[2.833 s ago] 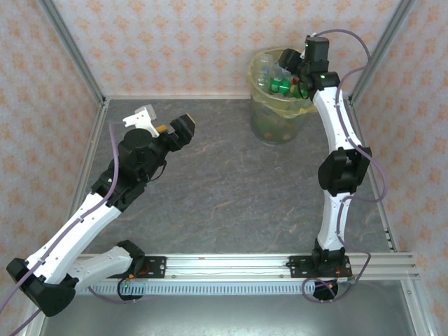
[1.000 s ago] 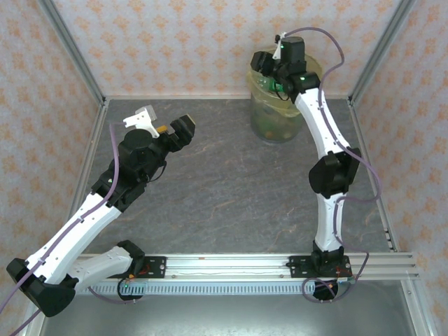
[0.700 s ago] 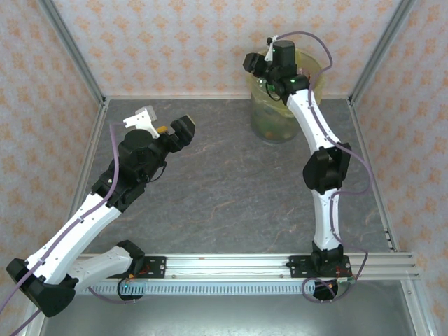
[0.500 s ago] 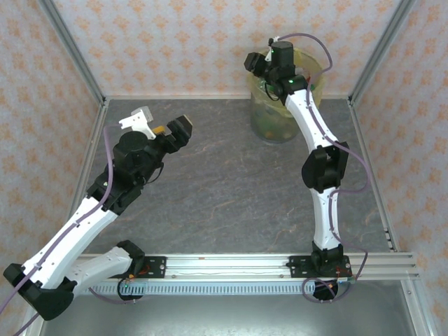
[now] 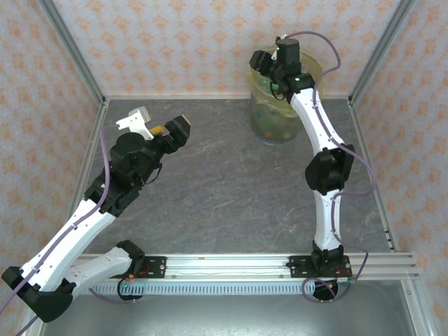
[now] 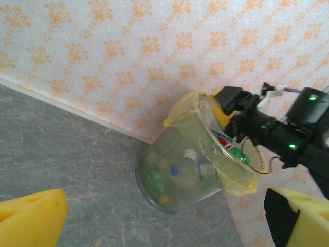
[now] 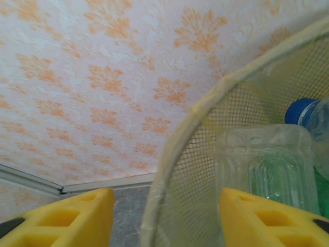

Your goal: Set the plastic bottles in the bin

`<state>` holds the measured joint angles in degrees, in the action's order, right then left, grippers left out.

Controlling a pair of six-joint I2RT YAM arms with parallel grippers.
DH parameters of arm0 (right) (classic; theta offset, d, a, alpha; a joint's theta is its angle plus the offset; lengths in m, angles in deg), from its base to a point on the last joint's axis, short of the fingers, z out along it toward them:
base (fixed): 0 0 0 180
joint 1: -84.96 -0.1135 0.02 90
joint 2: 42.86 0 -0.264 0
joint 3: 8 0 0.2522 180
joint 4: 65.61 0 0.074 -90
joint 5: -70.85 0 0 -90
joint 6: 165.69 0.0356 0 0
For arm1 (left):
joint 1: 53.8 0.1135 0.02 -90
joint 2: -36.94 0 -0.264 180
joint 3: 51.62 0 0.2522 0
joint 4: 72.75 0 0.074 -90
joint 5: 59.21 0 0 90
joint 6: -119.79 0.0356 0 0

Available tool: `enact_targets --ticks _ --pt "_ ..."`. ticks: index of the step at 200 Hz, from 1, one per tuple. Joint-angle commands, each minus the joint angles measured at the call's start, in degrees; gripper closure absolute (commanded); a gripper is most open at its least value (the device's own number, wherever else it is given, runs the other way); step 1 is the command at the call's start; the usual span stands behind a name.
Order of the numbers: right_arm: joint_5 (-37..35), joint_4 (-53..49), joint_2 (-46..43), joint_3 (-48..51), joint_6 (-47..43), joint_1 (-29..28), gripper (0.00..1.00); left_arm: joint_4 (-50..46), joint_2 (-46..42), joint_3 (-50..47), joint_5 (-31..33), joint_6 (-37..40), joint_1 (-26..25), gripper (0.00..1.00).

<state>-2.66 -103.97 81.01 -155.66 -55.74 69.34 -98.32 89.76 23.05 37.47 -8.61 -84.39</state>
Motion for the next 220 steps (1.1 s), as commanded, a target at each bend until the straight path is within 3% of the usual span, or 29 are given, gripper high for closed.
enact_targets --ticks 1,29,99,152,196,220 --pt "-1.2 -0.45 -10.08 1.82 -0.3 -0.24 0.41 0.12 0.22 -0.62 2.52 2.29 0.61 0.01" --pt "-2.43 0.76 -19.35 12.38 -0.89 -0.29 0.36 -0.3 0.7 -0.25 5.55 4.46 0.69 0.01" --pt "-13.42 9.84 -49.64 52.19 -4.1 -0.11 0.22 -1.69 1.59 -3.12 14.29 14.92 1.64 0.01" --pt "-27.13 12.17 -68.88 77.35 -7.35 0.65 0.0 -0.98 -1.55 -12.76 19.37 16.92 6.38 0.01" --pt "-37.09 22.19 -81.2 99.19 -12.52 1.33 0.0 1.12 -0.76 -20.86 21.81 18.68 10.9 0.01" --pt "-40.71 33.05 -84.1 110.54 -15.71 1.75 0.0 9.3 0.09 -27.75 23.56 20.66 14.25 0.01"
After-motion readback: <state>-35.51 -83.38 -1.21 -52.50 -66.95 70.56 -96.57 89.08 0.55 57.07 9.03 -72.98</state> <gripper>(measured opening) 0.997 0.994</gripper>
